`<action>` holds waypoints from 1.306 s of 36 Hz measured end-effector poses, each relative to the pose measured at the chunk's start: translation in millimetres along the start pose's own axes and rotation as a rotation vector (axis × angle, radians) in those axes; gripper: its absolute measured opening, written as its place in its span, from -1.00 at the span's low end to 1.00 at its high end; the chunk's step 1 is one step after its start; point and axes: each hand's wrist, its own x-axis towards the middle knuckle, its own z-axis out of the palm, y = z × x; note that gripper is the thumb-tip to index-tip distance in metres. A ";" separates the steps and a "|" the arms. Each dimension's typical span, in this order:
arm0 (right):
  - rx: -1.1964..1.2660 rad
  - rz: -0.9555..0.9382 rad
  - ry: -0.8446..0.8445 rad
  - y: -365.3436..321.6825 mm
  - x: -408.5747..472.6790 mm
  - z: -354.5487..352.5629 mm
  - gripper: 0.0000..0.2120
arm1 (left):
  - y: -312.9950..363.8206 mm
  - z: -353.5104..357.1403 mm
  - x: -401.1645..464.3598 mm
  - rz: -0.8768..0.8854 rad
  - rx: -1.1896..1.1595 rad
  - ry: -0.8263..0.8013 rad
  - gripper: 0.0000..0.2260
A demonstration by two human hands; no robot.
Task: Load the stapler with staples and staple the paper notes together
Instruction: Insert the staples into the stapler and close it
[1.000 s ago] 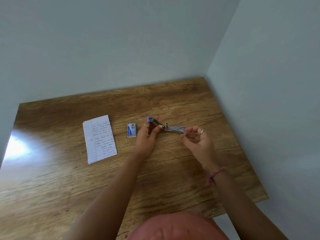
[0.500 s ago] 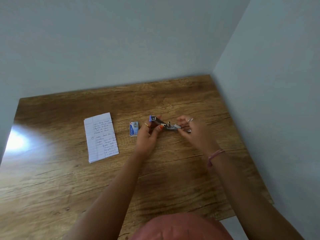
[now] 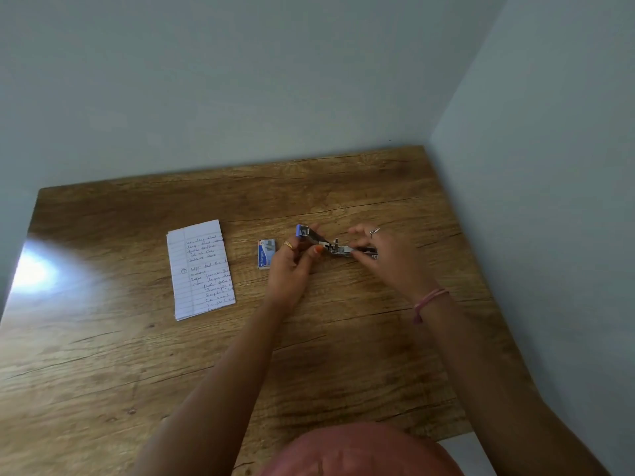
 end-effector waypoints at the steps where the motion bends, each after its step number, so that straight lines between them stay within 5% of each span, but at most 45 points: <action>1: 0.002 0.005 -0.005 -0.1 1.2 0.4 -0.69 | 0.4 -0.5 0.2 0.000 -0.009 -0.003 -0.68; 15: 0.173 0.189 -0.114 5.2 16.8 -8.8 -0.79 | -0.5 -0.9 3.0 -0.007 -0.055 -0.028 -0.76; 47: 0.029 -0.087 -0.177 18.5 3.0 -15.4 -0.67 | -1.2 -0.4 2.9 -0.009 -0.035 0.009 -0.71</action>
